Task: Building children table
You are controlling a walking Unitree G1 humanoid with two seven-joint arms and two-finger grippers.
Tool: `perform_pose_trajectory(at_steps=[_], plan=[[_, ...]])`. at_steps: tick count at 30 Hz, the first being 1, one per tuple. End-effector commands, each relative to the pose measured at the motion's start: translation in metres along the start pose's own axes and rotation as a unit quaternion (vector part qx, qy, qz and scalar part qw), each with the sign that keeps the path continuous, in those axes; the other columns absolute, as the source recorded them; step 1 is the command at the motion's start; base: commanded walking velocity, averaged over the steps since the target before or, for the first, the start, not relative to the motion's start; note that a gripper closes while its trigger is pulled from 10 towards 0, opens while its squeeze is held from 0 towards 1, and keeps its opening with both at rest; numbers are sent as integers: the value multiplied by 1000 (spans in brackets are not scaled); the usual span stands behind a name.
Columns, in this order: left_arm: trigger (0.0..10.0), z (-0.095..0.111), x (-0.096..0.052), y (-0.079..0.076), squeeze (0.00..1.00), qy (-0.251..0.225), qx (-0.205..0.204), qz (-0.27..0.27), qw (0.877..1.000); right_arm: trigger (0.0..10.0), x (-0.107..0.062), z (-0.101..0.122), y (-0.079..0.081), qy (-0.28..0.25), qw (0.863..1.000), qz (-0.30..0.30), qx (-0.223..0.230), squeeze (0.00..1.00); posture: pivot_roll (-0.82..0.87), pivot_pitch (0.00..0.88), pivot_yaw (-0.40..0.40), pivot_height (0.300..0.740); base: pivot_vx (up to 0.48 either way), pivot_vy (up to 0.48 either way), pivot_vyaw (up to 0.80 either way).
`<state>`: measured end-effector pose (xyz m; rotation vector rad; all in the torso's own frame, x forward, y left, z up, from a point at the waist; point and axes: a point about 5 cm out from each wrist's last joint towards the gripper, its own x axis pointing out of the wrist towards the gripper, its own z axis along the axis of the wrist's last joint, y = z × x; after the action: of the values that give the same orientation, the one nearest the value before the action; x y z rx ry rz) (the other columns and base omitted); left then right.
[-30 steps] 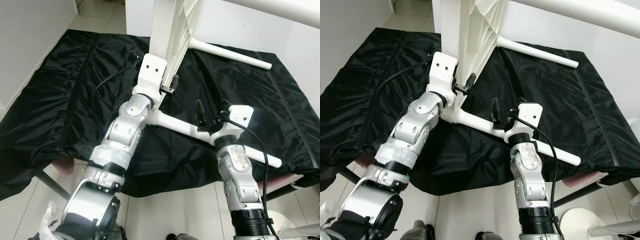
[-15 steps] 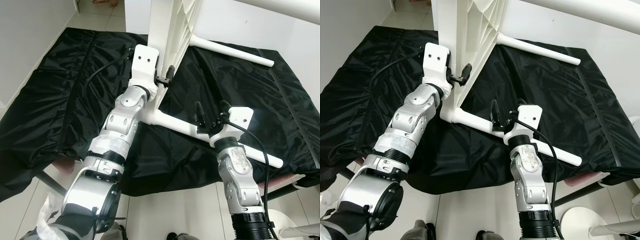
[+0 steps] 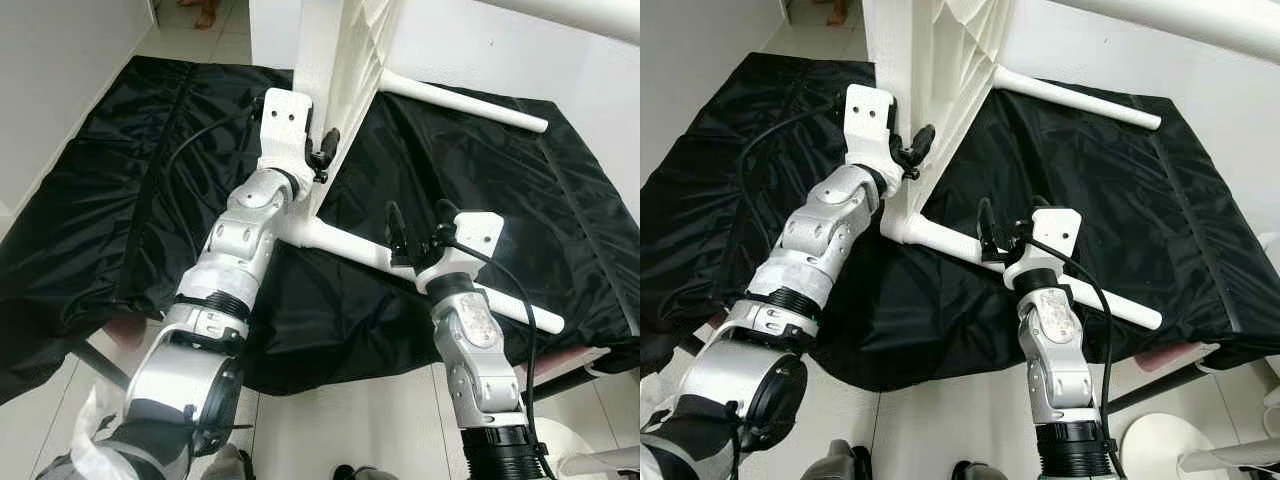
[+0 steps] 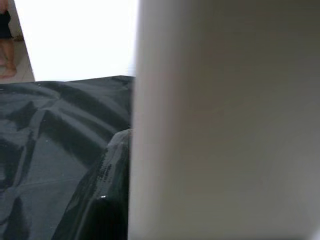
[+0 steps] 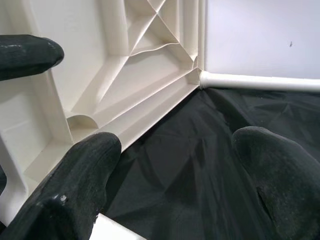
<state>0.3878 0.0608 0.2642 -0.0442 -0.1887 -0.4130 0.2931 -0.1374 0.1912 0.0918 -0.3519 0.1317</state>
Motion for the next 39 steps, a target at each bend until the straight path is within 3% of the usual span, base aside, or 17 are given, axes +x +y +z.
perform_pose_trajectory(at_steps=[1, 8, 18, 21, 32, 34, 35, 36, 37, 39], plan=[[0, 4, 2, -1, 0, -4, -4, 1, 1000, 10000, -1, 0, 1, 2, 1000, -1, 1, 0, -44, 143, -22, 740, 0, 0, 0], [0, 7, -3, 10, 0, -14, 3, 16, 1000, 10000, -2, -1, 1, 5, 1000, -1, 2, 0, -40, 143, -26, 740, 0, 0, 0], [0, 18, -21, 33, 0, -34, 53, 49, 997, 10000, -1, -2, 1, 6, 1000, 1, 1, 0, -37, 145, -28, 740, 0, 0, 0], [0, 20, -40, 51, 0, -37, 60, 83, 994, 10000, -1, -2, -1, 7, 1000, 0, -1, 0, -38, 150, -39, 740, 0, 0, 0], [0, 31, -76, 73, 0, -46, 95, 144, 984, 10000, 2, -3, -5, 15, 1000, 13, -9, 0, -27, 151, -84, 740, 0, 0, 0], [0, 40, -92, 83, 0, -55, 112, 177, 976, 10000, 6, -4, -5, 17, 1000, 23, -11, 0, -9, 153, -109, 740, 0, 0, 0], [0, 40, -92, 83, 0, -55, 112, 177, 976, 10000, 6, -4, -5, 17, 1000, 23, -11, 0, -9, 153, -109, 740, 0, 0, 0], [0, 44, -102, 89, 0, -56, 119, 194, 972, 10000, 8, -4, -5, 18, 999, 29, -12, 0, 3, 157, -123, 740, 0, 0, 0], [0, 49, -120, 101, 0, -53, 135, 225, 964, 10000, 11, -5, -3, 20, 999, 40, -13, 0, 14, 160, -134, 740, 0, 0, 0], [0, 51, -127, 105, 0, -52, 138, 239, 960, 10000, 12, -6, -3, 22, 999, 44, -13, 0, 19, 161, -139, 740, 0, 0, 0]])
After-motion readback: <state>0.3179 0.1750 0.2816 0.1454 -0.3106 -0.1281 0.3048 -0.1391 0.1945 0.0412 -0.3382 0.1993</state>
